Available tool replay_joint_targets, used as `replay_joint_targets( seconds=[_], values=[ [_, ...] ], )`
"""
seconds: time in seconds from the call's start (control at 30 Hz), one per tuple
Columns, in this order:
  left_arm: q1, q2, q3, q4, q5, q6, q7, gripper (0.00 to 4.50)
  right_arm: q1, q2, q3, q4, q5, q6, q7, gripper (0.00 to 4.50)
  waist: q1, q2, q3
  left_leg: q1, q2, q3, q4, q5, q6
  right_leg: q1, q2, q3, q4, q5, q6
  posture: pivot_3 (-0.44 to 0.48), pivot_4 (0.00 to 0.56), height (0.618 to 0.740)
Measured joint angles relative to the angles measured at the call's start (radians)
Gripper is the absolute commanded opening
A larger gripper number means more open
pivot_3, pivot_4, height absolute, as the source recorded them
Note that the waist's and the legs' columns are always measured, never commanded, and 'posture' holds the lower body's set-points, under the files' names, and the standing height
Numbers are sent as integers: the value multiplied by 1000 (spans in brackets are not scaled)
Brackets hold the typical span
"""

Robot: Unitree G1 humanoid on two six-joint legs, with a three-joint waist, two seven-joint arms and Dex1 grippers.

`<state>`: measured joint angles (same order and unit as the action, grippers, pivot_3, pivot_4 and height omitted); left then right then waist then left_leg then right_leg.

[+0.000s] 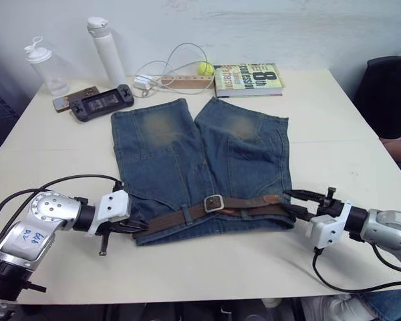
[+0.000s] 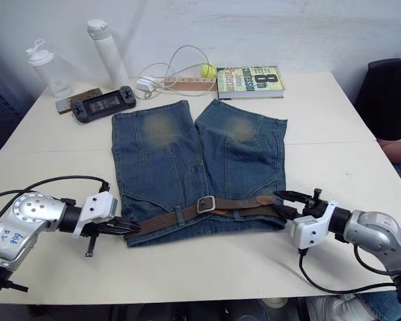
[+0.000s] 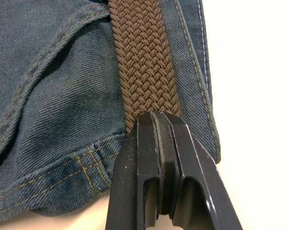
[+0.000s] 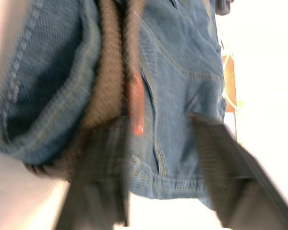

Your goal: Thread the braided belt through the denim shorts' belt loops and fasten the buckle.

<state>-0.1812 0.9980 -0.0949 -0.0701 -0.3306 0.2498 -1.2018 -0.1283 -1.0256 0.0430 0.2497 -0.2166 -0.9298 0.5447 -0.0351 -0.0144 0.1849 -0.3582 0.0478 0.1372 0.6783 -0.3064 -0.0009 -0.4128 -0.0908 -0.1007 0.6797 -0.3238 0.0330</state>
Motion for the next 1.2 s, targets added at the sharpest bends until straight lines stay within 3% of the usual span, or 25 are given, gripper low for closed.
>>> replay_joint_targets(
  seconds=[0.07, 0.27, 0.5, 0.63, 0.8, 0.93, 1.2],
  values=[
    [0, 0, 12, 6, -24, 34, -18, 0, 1, -45, -3, -23, 82, 46, 59, 4430, 0, 0, 0, 0, 1, 0, -1, 0, -1, 0, 1, 0, 0, 0, -1, 0, 150, 703],
    [-44, -19, 110, -23, -222, 269, -36, 0, 31, -155, -30, -204, 437, 376, 300, 4430, 9, -7, 5, -3, 2, -5, 0, 0, -1, -1, 2, -2, 0, -1, -1, 0, 150, 703],
    [-152, -18, 231, -178, -440, 551, 43, 0, 40, -163, -64, -497, 737, 884, 402, 4430, 13, -8, 5, -12, 1, -14, 2, -1, -1, -1, 1, -9, -6, -1, -1, 0, 150, 703],
    [-130, -10, 234, -268, -446, 600, 100, 0, 63, -162, -64, -598, 756, 1032, 423, 4430, 15, -8, 5, -13, 1, -14, 1, -1, 0, -1, 1, -10, -8, 0, -1, 0, 150, 703],
    [-8, 42, 200, -363, -322, 520, 129, 0, 23, -135, -55, -700, 766, 1173, 425, 4430, 13, -8, 6, -12, 1, -14, 0, -3, -2, -1, 1, -10, -9, 0, -1, 0, 150, 703],
    [67, 23, 220, -442, -301, 489, 167, 0, -3, -135, -42, -761, 776, 1271, 454, 4430, 26, -9, 7, -13, 1, -15, -1, -4, 0, -1, 1, -11, -11, 0, -1, 0, 150, 703],
    [174, -17, 323, -532, -333, 504, 248, 0, 2, -84, -9, -696, 595, 1173, 488, 4430, 37, -9, 7, -14, 1, -15, -6, -4, -1, -1, 1, -13, -19, 0, 0, 0, 150, 703]
  ],
)
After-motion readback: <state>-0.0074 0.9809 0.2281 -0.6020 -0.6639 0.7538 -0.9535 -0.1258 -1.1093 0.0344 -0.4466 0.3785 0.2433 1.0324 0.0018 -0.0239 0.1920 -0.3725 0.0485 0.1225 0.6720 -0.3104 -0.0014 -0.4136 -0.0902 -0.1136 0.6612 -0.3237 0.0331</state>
